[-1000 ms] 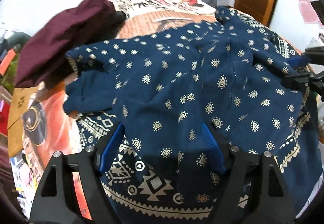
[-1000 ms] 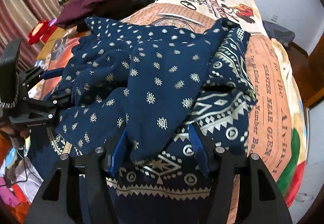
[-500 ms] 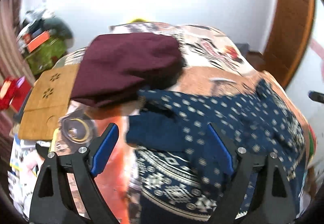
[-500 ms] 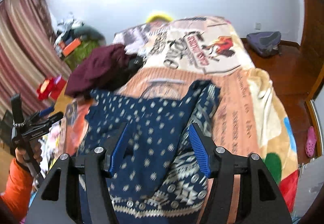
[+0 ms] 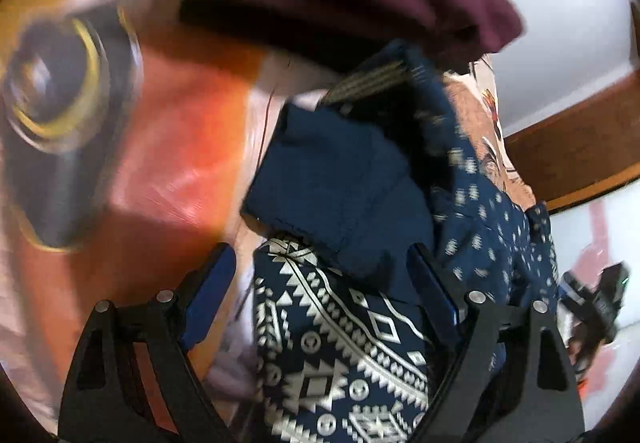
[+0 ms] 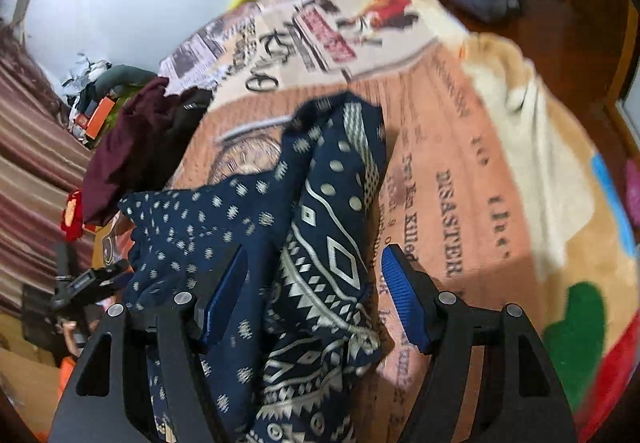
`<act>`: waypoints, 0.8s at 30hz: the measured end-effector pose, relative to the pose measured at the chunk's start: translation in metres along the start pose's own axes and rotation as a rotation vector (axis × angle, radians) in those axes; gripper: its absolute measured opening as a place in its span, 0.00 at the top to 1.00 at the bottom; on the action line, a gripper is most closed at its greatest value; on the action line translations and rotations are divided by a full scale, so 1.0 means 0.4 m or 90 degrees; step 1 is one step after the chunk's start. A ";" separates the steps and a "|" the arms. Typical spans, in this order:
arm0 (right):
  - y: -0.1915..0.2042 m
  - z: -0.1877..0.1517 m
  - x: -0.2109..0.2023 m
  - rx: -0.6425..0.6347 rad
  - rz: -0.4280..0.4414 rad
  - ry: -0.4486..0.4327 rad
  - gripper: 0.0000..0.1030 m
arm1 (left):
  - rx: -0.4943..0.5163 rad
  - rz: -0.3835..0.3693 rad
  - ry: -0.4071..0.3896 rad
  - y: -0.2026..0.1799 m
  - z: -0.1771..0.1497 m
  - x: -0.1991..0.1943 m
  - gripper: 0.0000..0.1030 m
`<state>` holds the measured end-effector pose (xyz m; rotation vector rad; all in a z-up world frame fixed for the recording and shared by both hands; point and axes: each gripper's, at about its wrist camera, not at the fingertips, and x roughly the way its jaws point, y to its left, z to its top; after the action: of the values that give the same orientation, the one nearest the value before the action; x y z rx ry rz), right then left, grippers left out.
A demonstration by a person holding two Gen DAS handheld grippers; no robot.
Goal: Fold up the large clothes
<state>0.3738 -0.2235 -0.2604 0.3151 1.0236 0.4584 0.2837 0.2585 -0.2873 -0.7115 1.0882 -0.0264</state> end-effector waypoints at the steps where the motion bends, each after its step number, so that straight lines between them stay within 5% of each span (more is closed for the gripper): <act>1: -0.006 0.001 0.014 0.007 0.011 0.008 0.36 | -0.001 -0.010 -0.003 0.002 0.002 0.009 0.16; 6: -0.009 0.013 0.047 0.012 0.058 0.018 0.36 | 0.068 -0.033 -0.020 -0.044 0.016 0.047 0.16; 8: -0.011 0.015 0.060 0.026 0.061 0.016 0.44 | 0.081 -0.021 -0.026 -0.063 0.025 0.065 0.23; 10: -0.014 0.019 0.073 0.034 0.051 0.021 0.68 | 0.095 -0.004 -0.027 -0.083 0.025 0.075 0.39; 13: -0.011 0.021 0.080 0.044 0.065 0.026 0.80 | 0.112 0.012 -0.025 -0.119 0.020 0.074 0.71; 15: 0.006 0.029 0.067 0.029 0.058 0.013 0.82 | 0.118 0.015 -0.026 -0.140 0.013 0.058 0.81; 24: 0.184 0.076 -0.087 -0.102 0.068 -0.098 0.83 | 0.170 0.045 -0.142 -0.275 -0.043 -0.130 0.86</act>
<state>0.3691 -0.1789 -0.1860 0.2574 0.8180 0.6003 0.2793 0.1823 -0.1911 -0.4241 0.8745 -0.0307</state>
